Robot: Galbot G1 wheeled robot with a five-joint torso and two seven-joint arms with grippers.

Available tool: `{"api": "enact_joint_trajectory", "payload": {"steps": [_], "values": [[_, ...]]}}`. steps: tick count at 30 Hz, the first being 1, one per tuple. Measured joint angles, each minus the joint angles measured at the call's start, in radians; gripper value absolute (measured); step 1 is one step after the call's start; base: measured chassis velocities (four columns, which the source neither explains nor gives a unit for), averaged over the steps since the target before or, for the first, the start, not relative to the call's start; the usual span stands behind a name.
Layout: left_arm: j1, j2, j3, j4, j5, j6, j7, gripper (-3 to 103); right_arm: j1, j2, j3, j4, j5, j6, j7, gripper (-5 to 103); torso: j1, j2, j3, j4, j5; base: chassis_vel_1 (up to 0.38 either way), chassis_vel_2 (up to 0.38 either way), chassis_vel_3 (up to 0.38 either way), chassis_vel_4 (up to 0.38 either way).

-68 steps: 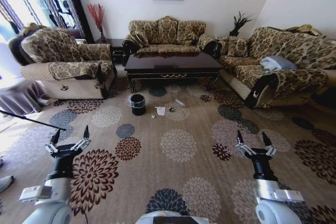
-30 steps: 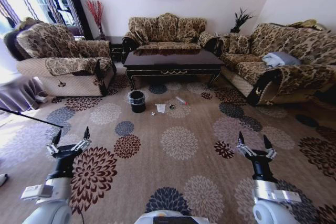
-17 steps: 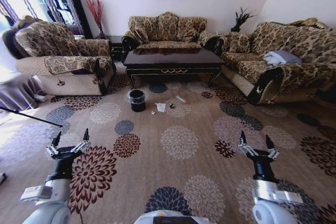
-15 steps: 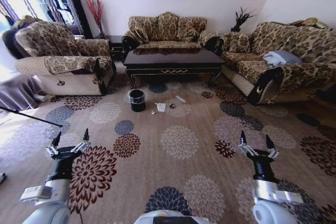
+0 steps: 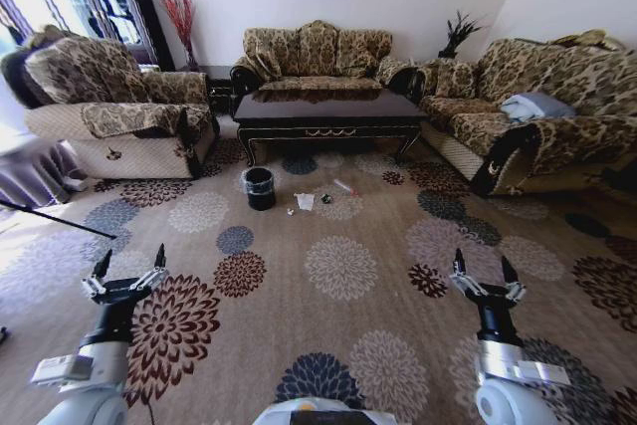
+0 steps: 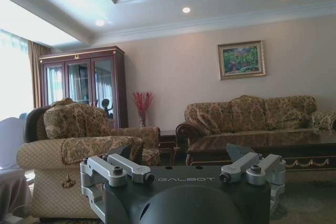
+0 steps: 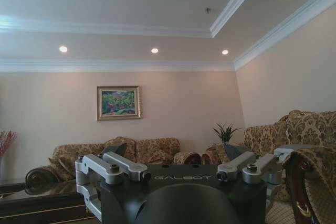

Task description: Move to the front of the table and pick up the trash from the floor, then place it into the trash bin.

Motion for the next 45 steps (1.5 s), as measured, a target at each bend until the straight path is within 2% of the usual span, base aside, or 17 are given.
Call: {"api": "enact_joint_trajectory", "payload": {"steps": [45], "values": [[-0.006,-0.008,0.002,-0.019,-0.002,-0.003,0.000,100,-0.025,0.009,-0.030,0.005,-0.009,0.007,-0.004,100,-0.071,-0.189,-0.118,0.0001,0.0000,0.000,0.000,0.000,0.000]]}}
